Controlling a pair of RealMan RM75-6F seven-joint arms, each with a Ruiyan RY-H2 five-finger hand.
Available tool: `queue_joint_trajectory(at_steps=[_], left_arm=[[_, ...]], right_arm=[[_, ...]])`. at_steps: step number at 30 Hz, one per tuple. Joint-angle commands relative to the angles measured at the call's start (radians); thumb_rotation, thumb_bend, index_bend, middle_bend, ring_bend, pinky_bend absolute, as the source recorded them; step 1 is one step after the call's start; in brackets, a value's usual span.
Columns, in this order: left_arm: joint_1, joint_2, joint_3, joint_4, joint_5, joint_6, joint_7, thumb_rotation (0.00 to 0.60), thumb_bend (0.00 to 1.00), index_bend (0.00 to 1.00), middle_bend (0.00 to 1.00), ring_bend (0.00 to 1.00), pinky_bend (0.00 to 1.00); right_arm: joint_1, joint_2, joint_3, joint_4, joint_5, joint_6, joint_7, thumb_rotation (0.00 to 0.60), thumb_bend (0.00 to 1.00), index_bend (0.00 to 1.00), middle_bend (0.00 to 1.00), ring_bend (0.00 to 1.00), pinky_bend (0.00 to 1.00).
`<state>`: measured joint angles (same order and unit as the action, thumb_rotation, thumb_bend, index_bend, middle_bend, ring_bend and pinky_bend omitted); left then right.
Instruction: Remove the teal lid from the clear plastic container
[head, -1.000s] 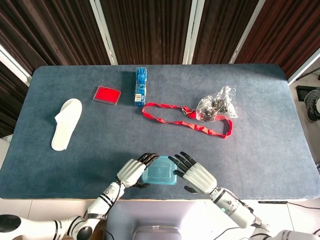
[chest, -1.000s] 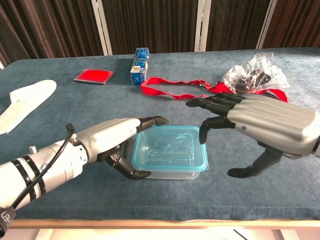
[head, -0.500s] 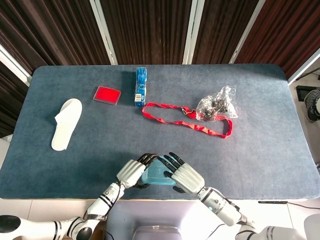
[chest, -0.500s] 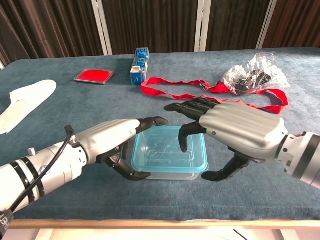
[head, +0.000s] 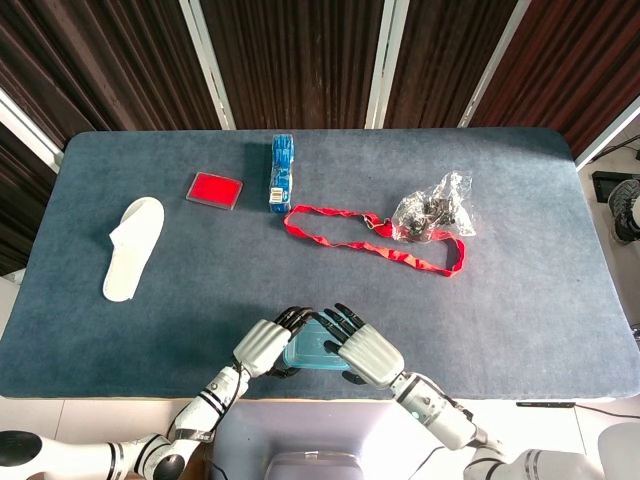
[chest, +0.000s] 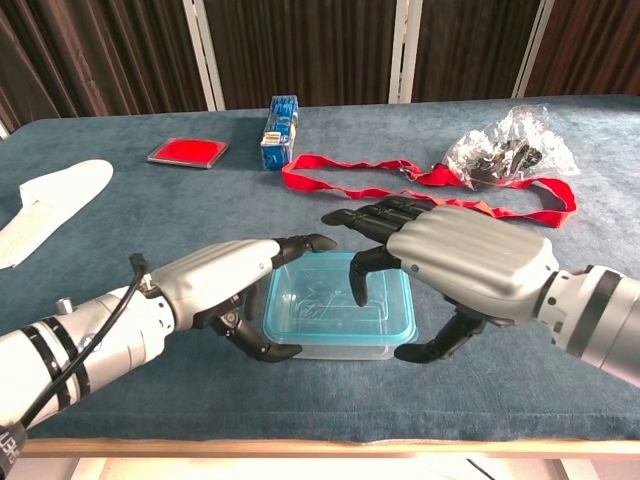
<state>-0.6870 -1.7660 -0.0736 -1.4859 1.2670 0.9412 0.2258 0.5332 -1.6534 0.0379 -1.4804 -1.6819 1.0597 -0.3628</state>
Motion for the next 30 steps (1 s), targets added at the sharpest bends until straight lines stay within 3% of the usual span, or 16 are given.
queue_joint_trajectory(at_steps=[1, 30], left_arm=[[0.001, 0.001, 0.000, 0.001, 0.001, 0.000, 0.000, 0.600, 0.31, 0.00, 0.60, 0.48, 0.58], [0.005, -0.013, 0.022, 0.038, 0.035, 0.006, 0.025, 0.600, 0.31, 0.00, 0.62, 0.50, 0.60]], right_arm=[[0.004, -0.005, -0.001, 0.002, 0.007, -0.001, -0.002, 0.600, 0.32, 0.56, 0.09, 0.00, 0.00], [0.028, 0.007, -0.013, -0.017, 0.045, 0.018, -0.004, 0.600, 0.32, 0.57, 0.09, 0.00, 0.00]])
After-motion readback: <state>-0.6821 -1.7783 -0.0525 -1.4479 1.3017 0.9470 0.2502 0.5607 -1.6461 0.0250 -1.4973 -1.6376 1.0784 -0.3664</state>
